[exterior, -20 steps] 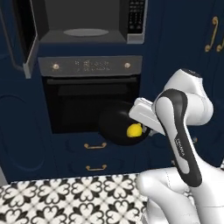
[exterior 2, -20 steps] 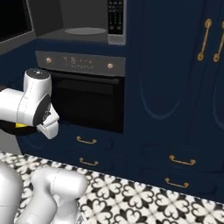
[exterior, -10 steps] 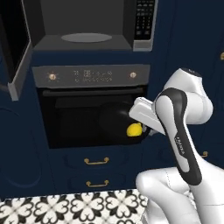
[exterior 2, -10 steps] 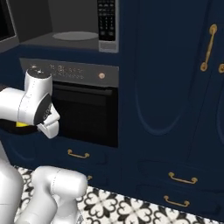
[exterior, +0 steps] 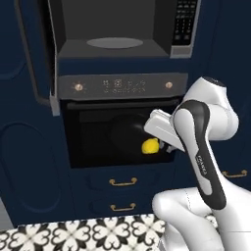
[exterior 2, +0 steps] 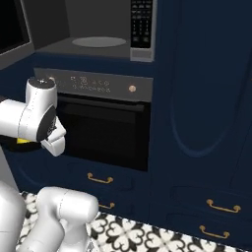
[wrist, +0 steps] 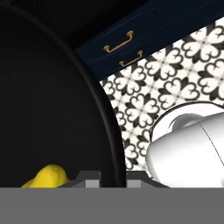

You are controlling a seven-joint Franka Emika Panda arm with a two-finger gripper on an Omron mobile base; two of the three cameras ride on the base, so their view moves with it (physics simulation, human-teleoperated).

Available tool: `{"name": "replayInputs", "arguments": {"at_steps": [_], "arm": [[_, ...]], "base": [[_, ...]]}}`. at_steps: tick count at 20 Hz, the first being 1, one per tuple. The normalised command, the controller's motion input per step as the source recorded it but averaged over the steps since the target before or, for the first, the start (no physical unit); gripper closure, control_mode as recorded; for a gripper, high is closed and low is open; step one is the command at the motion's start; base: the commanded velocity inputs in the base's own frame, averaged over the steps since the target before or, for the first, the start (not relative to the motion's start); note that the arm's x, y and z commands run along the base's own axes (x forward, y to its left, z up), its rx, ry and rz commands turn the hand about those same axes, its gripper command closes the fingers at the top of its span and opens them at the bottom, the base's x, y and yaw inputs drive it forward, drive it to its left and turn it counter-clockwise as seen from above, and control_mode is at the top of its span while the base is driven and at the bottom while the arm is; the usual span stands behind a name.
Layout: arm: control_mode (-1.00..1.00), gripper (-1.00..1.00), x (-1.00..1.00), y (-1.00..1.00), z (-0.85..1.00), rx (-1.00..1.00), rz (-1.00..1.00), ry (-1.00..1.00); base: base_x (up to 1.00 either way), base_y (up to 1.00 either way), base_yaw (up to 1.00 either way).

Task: Pick the lemon from the sink and place it in the bowl. Then pick the bowl and place it in the microwave. Then close the microwave door and press the start button.

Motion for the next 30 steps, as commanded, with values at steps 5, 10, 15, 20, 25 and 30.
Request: {"name": "replayInputs", "arguments": {"at_steps": [5, 10, 15, 20, 25, 30], "arm": [[1.0, 1.0, 0.0, 0.0, 0.0, 0.0, 0.0, 0.0], [1.0, 1.0, 0.0, 0.0, 0.0, 0.0, 0.0, 0.0], [1.0, 1.0, 0.0, 0.0, 0.0, 0.0, 0.0, 0.0], [1.0, 1.0, 0.0, 0.0, 0.0, 0.0, 0.0, 0.0], [1.0, 1.0, 0.0, 0.0, 0.0, 0.0, 0.0, 0.0], [1.0, 1.0, 0.0, 0.0, 0.0, 0.0, 0.0, 0.0]], "base": [[0.56, 0.37, -0.08], [0.57, 0.41, -0.09], [0.56, 0.28, -0.09], [0.14, 0.44, -0.02], [0.34, 0.18, 0.0], [0.5, 0.15, 0.0]]}}
